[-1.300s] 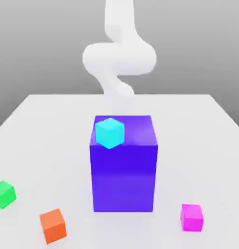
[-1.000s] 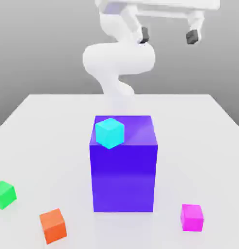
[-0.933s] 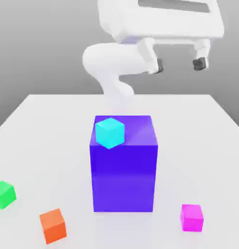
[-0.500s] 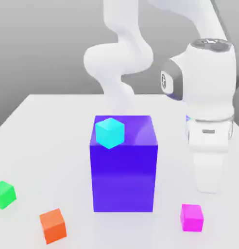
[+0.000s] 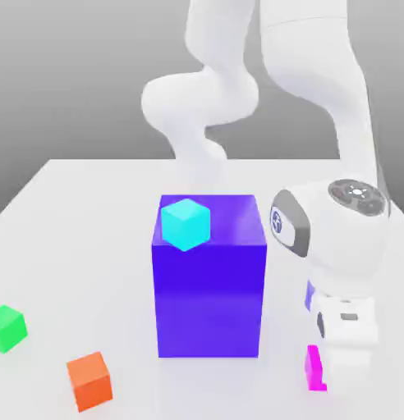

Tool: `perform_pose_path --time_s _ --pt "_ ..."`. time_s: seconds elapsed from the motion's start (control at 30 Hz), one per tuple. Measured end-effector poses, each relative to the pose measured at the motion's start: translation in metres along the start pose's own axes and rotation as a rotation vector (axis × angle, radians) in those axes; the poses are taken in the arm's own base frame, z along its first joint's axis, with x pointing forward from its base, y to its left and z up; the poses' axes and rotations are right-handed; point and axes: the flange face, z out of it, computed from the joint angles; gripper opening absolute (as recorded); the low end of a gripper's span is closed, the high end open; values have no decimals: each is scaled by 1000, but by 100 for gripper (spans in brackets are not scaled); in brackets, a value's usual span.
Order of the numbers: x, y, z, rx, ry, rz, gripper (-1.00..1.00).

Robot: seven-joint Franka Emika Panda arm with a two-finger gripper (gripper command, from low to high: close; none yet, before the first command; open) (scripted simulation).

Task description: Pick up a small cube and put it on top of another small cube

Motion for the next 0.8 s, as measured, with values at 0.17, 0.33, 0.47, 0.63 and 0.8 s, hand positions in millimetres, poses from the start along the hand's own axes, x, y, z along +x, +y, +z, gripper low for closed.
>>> perform_pose_path --time_s 0.17,0.33,0.47,0.63,0.8 --pt "4 7 -49 2 -7 18 -100" --pt "-6 105 -66 3 -37 154 -100" --pt "-57 192 -77 3 -42 256 -100" --pt "-153 275 -90 4 -37 369 -100" --pt "-282 329 -102 4 -22 486 -100"
